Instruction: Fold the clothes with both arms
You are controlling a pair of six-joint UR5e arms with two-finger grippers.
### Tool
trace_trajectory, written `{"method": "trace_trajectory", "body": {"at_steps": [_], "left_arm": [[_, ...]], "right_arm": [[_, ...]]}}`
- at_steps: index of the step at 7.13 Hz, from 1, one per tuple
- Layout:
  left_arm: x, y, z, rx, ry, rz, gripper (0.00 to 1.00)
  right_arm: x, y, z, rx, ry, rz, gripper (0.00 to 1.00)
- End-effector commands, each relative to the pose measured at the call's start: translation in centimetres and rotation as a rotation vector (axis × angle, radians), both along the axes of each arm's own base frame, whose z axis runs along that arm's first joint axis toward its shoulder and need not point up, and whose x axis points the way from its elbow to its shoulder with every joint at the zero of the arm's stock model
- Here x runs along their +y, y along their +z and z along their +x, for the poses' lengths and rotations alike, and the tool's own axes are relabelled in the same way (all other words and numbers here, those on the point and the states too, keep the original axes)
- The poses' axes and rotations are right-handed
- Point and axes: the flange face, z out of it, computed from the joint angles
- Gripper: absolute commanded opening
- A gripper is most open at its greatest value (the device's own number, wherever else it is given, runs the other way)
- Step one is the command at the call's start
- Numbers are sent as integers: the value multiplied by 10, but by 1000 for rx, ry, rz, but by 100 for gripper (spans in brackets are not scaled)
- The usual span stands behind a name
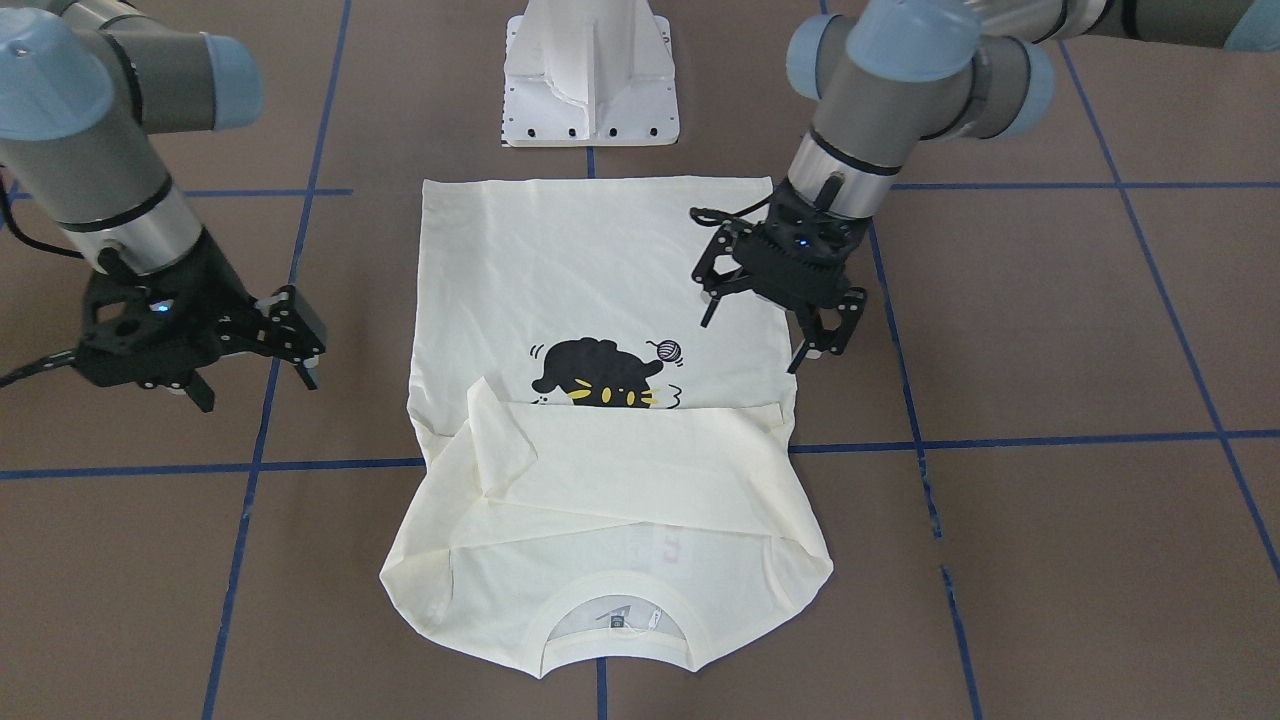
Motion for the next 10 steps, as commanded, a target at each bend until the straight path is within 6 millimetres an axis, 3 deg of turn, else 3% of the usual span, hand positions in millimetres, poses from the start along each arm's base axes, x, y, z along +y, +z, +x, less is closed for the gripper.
{"method": "trace_trajectory", "body": {"at_steps": [1,3,4,5,6,8,10], "left_arm": [[5,58,-63,-74,61,48,100],[5,62,-72,-53,94,35,100],[6,65,-72,-54,93,28,100],[6,65,-72,-52,90,21,100],[6,65,-71,-50,90,17,100],[6,66,-70,-45,83,-1,100],[6,66,-69,-43,83,-2,100]], "right_arm": [[-11,-46,-116,73,72,-18,96],[2,-54,-194,127,116,-37,83],[11,-62,-226,153,106,-18,78],[17,-59,-251,199,82,8,78],[22,-53,-257,250,17,81,77],[24,-40,-256,322,-90,145,66],[27,-28,-251,353,-149,181,63]]}}
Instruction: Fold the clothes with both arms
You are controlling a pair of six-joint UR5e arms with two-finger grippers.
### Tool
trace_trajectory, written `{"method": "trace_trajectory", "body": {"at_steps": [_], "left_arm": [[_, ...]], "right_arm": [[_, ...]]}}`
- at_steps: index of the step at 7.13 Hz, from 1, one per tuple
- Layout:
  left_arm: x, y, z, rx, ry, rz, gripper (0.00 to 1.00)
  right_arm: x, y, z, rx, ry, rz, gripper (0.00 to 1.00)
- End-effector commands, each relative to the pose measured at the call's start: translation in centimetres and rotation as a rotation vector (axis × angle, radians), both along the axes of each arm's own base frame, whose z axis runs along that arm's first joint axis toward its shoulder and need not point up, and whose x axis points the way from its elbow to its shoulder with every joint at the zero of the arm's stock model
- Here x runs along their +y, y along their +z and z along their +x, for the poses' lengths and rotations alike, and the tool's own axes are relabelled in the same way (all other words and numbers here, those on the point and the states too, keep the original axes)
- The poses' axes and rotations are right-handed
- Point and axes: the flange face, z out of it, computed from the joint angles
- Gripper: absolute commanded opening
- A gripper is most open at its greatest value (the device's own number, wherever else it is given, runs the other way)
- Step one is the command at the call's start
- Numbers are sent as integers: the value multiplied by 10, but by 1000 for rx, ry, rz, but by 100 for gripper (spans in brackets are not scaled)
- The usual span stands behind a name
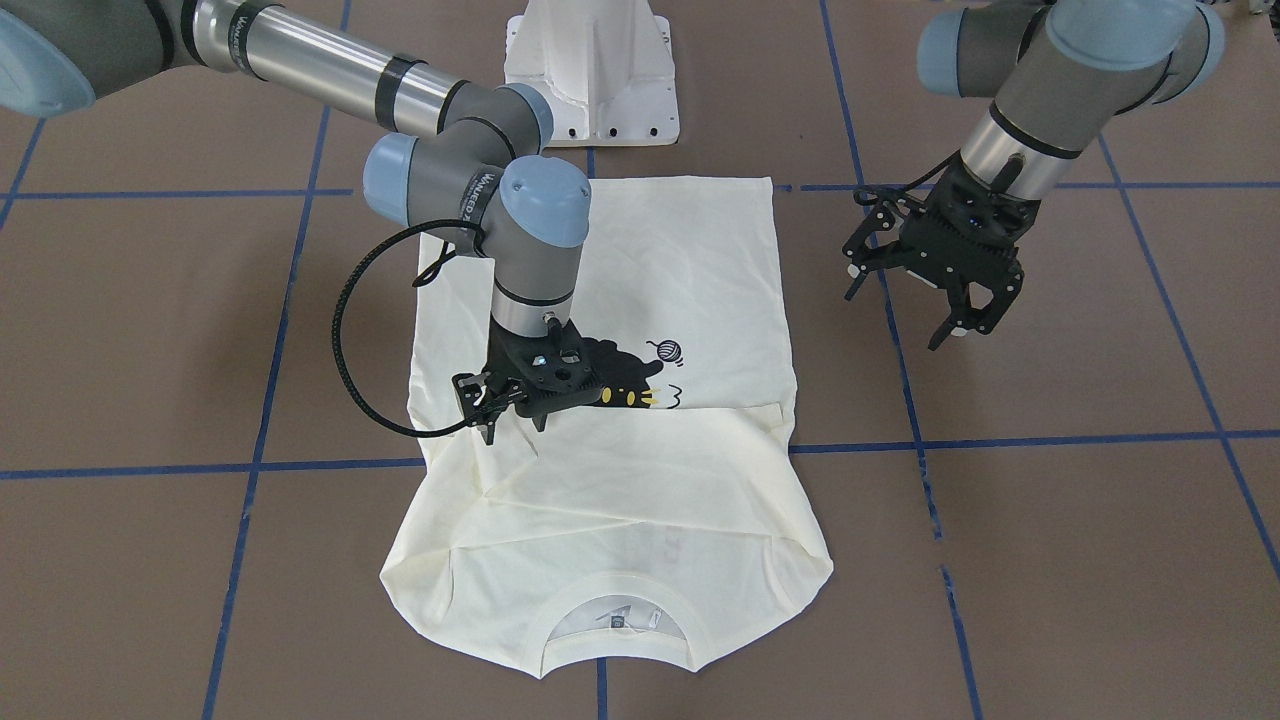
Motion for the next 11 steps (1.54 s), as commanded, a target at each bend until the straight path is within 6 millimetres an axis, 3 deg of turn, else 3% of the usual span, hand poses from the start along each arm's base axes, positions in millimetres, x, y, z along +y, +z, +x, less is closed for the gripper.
{"method": "trace_trajectory", "body": {"at_steps": [1,6,9,10,11], "left_arm": [[-1,1,1,0,-4,-6,100],[0,-1,4,29,-16,-15,100],[0,-1,3,30,-18,-15,100],[1,-1,3,30,-16,-15,100],[0,-1,3,30,-18,-15,100]], "right_arm": [[6,14,6,28,-44,18,61],[23,14,-3,44,-89,51,57],[26,20,-1,73,-68,87,24],[29,24,2,73,-69,87,23],[29,23,3,71,-68,89,12]]}}
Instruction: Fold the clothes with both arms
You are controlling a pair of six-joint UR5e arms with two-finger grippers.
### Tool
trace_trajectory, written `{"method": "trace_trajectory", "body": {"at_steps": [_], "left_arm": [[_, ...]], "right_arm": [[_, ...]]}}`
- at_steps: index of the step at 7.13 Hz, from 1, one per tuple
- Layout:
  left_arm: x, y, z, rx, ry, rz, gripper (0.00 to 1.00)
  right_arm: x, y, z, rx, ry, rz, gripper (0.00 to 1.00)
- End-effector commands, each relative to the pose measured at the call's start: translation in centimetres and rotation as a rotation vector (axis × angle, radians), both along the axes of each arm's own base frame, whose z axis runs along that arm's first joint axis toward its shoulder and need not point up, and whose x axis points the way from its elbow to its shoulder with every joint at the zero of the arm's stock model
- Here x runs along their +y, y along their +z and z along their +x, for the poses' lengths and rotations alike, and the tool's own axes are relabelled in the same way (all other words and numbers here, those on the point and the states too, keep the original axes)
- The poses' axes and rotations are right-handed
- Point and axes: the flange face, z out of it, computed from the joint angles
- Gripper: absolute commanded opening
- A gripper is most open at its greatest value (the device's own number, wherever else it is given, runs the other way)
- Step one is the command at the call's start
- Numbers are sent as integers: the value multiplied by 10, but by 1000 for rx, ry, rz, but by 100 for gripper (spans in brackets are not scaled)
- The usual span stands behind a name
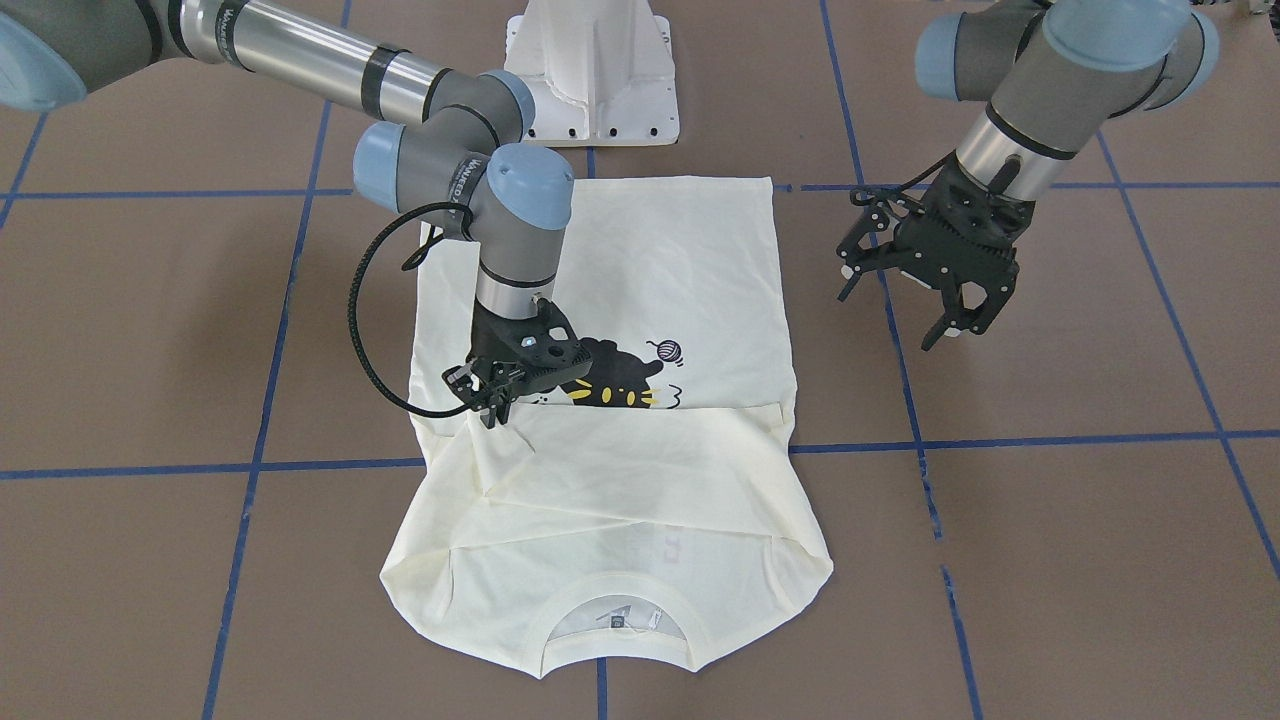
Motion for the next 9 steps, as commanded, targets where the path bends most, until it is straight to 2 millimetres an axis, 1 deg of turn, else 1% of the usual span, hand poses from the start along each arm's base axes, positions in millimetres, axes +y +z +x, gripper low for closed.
{"method": "trace_trajectory", "body": {"at_steps": [1,2,3,4,5,6,7,9], "left_arm": [[0,-1,-1,2,-2,0,100],[2,-3,-1,9,-9,-12,100],[2,-4,-1,13,-12,-15,100],[2,-5,-1,14,-12,-14,100],[2,-4,-1,13,-12,-15,100],[1,-4,-1,12,-12,-16,100],[2,-4,0,12,-10,-16,100],[3,-5,-2,14,-12,-14,100]], "right_arm": [[2,0,2,-1,2,6,0],[6,4,10,-6,2,9,0],[13,15,24,-10,1,11,0],[8,25,35,-1,11,14,0],[-2,28,44,5,29,13,0],[-4,29,45,0,37,12,68],[-8,25,48,-12,54,12,100],[-36,26,76,-22,96,13,100]]}}
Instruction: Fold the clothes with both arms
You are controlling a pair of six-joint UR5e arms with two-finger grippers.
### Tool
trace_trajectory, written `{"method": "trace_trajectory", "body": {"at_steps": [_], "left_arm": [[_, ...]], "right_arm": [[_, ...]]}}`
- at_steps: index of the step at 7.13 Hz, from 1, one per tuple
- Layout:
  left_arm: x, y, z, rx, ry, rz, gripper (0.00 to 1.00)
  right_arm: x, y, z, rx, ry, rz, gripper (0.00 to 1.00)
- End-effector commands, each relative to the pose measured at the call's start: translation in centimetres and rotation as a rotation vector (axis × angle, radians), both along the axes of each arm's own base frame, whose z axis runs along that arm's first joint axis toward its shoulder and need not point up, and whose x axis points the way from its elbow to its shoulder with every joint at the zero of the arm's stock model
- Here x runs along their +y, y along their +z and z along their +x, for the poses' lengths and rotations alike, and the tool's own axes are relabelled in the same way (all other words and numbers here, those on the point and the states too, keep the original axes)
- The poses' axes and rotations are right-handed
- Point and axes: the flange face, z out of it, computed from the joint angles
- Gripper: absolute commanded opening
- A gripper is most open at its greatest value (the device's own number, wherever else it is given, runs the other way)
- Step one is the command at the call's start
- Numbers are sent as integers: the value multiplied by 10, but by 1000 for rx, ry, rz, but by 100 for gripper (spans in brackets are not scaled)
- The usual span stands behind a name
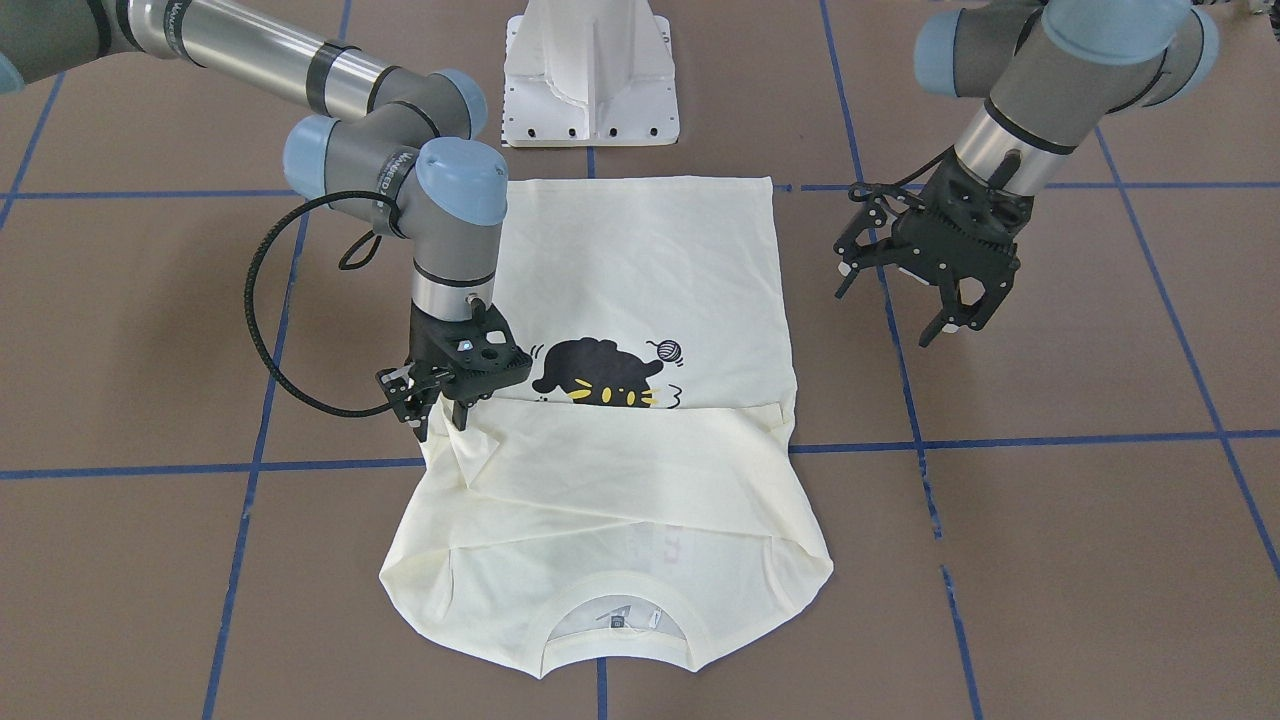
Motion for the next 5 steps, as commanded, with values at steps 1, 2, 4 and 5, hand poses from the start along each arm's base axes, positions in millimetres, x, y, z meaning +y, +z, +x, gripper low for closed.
{"method": "trace_trajectory", "body": {"at_steps": [1,2,4,5], "left_arm": [[0,-1,-1,4,-1,3,100],[0,-1,-1,3,-2,5,100],[1,-5,-1,8,-2,9,100],[2,-7,-2,11,-4,15,100]], "right_arm": [[-25,5,27,-4,46,-13,100],[-25,-2,26,-59,42,-43,100],[-16,-19,19,-248,81,-127,100],[-14,-29,14,-291,125,-165,100]]}}
